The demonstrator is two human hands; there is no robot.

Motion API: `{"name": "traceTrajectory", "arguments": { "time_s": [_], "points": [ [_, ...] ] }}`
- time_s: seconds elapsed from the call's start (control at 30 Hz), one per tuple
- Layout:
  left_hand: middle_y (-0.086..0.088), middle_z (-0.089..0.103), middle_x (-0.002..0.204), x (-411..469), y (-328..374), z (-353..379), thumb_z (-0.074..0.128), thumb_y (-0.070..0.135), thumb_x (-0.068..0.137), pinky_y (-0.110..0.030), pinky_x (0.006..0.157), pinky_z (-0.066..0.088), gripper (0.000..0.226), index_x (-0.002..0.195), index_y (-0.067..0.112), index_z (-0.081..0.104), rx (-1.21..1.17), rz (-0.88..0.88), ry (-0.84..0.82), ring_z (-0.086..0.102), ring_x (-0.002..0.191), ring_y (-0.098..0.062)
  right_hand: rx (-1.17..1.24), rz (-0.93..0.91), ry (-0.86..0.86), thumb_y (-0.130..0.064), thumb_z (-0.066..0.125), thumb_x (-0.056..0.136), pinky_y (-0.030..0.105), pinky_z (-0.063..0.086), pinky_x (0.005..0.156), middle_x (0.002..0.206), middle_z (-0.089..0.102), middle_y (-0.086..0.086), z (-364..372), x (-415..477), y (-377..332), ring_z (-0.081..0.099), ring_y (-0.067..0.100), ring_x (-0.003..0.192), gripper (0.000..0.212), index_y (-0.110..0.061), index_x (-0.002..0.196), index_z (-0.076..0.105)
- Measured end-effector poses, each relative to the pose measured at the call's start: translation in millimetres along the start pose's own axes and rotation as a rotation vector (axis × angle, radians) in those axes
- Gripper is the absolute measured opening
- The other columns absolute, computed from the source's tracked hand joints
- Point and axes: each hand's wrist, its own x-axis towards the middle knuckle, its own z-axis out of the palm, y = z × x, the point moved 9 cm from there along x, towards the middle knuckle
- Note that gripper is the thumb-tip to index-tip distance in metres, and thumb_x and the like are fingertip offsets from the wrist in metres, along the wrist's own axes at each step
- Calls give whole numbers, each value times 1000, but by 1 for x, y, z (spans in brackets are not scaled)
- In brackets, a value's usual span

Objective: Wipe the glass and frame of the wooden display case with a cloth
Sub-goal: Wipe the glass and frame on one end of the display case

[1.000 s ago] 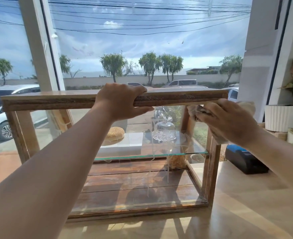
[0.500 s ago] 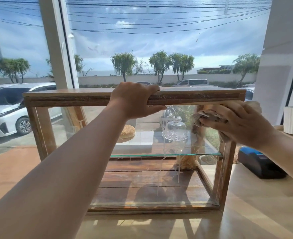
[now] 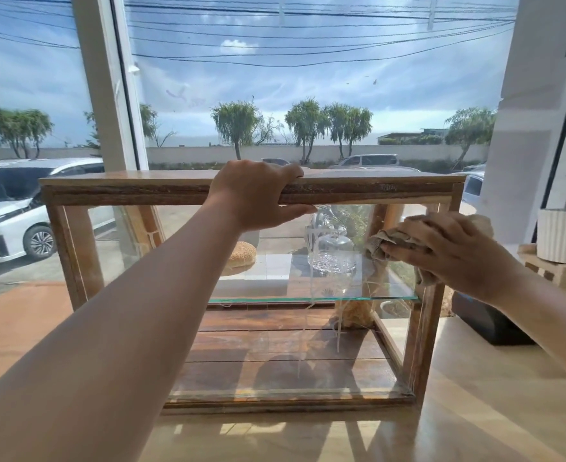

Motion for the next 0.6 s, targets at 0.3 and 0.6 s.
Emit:
{"name": "traceTrajectory", "arguments": {
  "time_s": [0.3, 0.6],
  "points": [
    [8, 69, 89, 0, 1, -1, 25, 86, 77, -30, 59, 49, 78, 123, 31, 53, 34, -9, -1, 65, 67, -20, 92, 226, 20, -8, 60, 85, 45, 39, 83, 129, 42, 15, -7, 31, -13, 41, 37, 106, 54, -19, 136, 45],
    [8, 67, 99, -22, -16, -13, 39, 73, 86, -27, 58, 43, 58, 124, 31, 47, -48, 69, -14, 65, 81, -21, 189, 264, -86, -3, 79, 65, 49, 53, 78, 125, 41, 15, -18, 19, 2, 42, 38, 99, 74, -21, 130, 47]
  ]
}}
